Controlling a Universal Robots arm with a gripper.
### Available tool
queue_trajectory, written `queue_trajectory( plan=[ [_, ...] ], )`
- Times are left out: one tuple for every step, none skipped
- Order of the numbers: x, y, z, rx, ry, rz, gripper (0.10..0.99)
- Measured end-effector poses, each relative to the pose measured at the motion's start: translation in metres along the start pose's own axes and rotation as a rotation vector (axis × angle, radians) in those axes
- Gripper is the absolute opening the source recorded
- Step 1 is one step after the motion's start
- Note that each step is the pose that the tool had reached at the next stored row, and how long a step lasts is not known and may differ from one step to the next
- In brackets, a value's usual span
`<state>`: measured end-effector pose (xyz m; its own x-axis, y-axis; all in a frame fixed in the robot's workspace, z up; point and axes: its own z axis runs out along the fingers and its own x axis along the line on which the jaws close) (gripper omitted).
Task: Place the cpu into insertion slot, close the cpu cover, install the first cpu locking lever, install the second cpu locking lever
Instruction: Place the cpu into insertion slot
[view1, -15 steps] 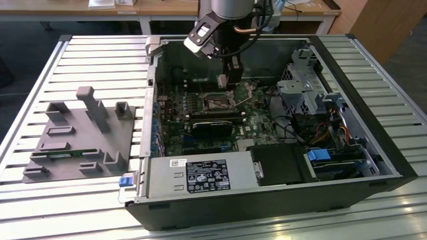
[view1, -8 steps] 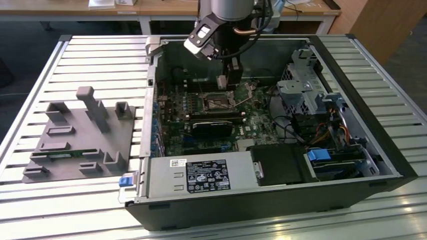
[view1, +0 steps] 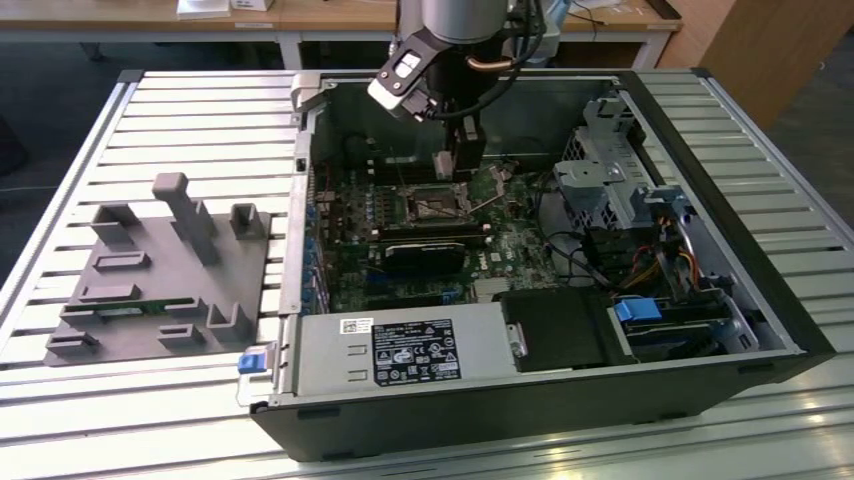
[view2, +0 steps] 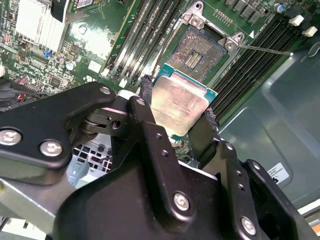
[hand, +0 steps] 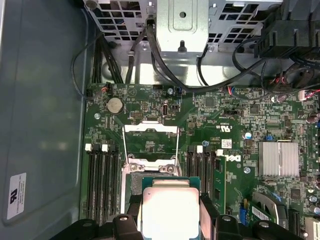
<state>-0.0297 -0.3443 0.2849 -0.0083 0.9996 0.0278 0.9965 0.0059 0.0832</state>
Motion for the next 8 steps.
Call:
queue_trajectory(
  plan=[
    [0.0,0.0,0.0002,0.0,0.0,0.0,0.541],
    [0.0,0.0,0.0004,0.0,0.0001,0.0,0.541],
    [0.0,0.0,0.0006,0.0,0.0002,0.0,0.541],
    [0.0,-0.0001,0.0007,0.0,0.0002,0.0,0.541],
    [0.0,-0.0001,0.0008,0.0,0.0,0.0,0.541],
    [0.0,-0.0001,0.0009,0.0,0.0,0.0,0.541],
    [0.0,-0.0002,0.0011,0.0,0.0,0.0,0.541],
    [0.0,-0.0004,0.0016,0.0,0.0004,0.0,0.541]
  ],
)
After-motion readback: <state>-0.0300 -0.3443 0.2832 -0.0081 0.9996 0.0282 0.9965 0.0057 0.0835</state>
